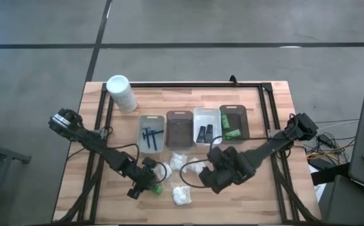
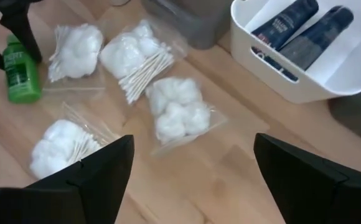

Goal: Pick & Place Travel size toiletries
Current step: Put the shampoo into the right black bin, then put the cotton pack into the left black bin, then put the bottom cotton pack into the left black bin

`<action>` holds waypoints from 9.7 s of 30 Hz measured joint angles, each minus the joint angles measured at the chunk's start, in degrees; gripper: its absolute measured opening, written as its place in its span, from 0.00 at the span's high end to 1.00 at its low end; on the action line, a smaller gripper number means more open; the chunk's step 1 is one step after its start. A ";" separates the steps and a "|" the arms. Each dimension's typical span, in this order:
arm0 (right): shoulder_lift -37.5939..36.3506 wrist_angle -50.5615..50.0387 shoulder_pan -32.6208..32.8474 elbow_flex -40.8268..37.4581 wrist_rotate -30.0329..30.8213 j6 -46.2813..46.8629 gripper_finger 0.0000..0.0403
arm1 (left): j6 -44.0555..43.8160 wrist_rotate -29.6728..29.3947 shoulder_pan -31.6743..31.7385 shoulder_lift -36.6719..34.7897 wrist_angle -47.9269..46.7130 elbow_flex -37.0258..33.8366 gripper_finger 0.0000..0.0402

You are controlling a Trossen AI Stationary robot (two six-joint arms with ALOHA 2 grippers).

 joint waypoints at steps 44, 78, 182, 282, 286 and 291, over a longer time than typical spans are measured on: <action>-0.64 53.64 -10.38 -10.28 -7.10 -1.50 0.13 | 9.04 -27.30 8.03 -16.28 -8.93 12.64 0.60; -0.43 52.78 -12.68 -10.83 -10.16 -4.28 0.77 | 10.24 -28.22 9.29 -15.32 -7.49 13.78 0.47; -18.31 -5.29 6.16 -21.07 3.32 28.81 0.14 | 26.38 -37.83 -6.95 15.26 -7.13 15.76 0.40; -18.64 -8.24 4.25 -15.34 10.97 30.46 0.29 | 14.87 30.07 41.48 1.00 -28.76 31.67 0.52; -18.64 -7.85 4.28 -15.34 9.86 29.35 0.27 | 19.86 21.77 29.72 1.46 -28.80 31.56 0.53; -18.64 -7.65 4.28 -15.34 6.86 26.25 0.25 | 36.77 2.97 15.84 3.28 -28.12 31.13 0.55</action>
